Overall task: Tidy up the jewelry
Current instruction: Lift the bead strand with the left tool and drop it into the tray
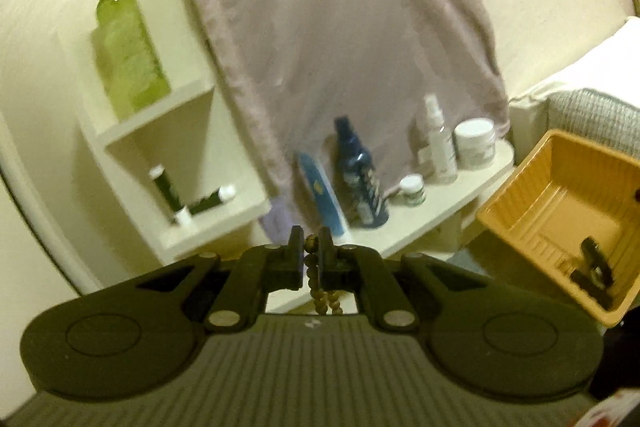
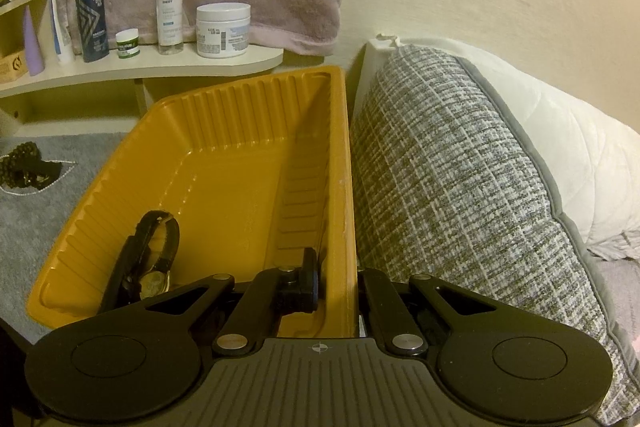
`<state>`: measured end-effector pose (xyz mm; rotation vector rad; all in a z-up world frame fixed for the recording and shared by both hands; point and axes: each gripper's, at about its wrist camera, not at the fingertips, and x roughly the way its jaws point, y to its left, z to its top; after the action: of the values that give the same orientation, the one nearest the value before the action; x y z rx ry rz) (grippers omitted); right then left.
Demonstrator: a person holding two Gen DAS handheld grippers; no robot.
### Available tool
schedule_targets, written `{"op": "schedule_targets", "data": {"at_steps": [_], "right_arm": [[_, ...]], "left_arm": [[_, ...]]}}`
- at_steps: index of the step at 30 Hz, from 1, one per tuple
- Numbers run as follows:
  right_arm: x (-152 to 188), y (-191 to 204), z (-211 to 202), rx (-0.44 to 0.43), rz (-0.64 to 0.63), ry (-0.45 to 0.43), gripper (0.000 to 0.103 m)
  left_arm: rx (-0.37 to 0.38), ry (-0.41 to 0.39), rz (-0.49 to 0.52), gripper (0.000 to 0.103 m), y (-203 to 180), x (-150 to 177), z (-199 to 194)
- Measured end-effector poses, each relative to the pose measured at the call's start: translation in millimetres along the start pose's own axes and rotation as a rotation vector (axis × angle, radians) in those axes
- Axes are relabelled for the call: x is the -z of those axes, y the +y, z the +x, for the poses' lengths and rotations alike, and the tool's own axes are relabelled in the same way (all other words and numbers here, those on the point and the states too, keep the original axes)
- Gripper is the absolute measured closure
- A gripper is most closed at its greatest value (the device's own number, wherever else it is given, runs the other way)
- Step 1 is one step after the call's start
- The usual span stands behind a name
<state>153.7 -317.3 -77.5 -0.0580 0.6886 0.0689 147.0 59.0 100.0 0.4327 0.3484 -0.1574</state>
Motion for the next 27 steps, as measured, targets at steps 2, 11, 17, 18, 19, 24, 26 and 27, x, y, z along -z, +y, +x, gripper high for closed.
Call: {"op": "schedule_targets", "data": {"at_steps": [2, 11, 17, 18, 19, 24, 26, 27], "right_arm": [[0.2, 0.1, 0.2, 0.000, 0.000, -0.002, 0.100], [1.0, -0.4, 0.7, -0.003, 0.007, -0.007, 0.100], [0.2, -0.4, -0.6, -0.006, 0.014, -0.013, 0.100], [0.1, -0.6, -0.7, -0.007, 0.016, -0.015, 0.100], [-0.1, -0.7, -0.7, -0.008, 0.018, -0.015, 0.100], [0.5, -0.9, -1.2, -0.011, 0.025, -0.019, 0.100], [0.8, -0.9, -1.1, -0.013, 0.027, -0.020, 0.100], [0.9, -0.8, -1.0, -0.012, 0.027, -0.020, 0.100]], "left_arm": [[0.027, -0.018, 0.004, 0.097, -4.5, -9.5, -1.2], [0.224, -0.100, -0.007, 0.097, -50.7, -49.4, 2.8], [0.350, -0.149, -0.015, 0.097, -93.4, -73.4, 8.1], [0.369, -0.154, -0.014, 0.097, -101.0, -76.9, 9.8], [0.387, -0.155, -0.018, 0.097, -107.0, -79.9, 12.2], [0.464, -0.127, -0.020, 0.097, -138.6, -82.4, 29.8], [0.490, -0.113, -0.027, 0.097, -146.9, -82.5, 37.0], [0.500, -0.107, -0.027, 0.097, -150.8, -82.6, 40.5]]}}
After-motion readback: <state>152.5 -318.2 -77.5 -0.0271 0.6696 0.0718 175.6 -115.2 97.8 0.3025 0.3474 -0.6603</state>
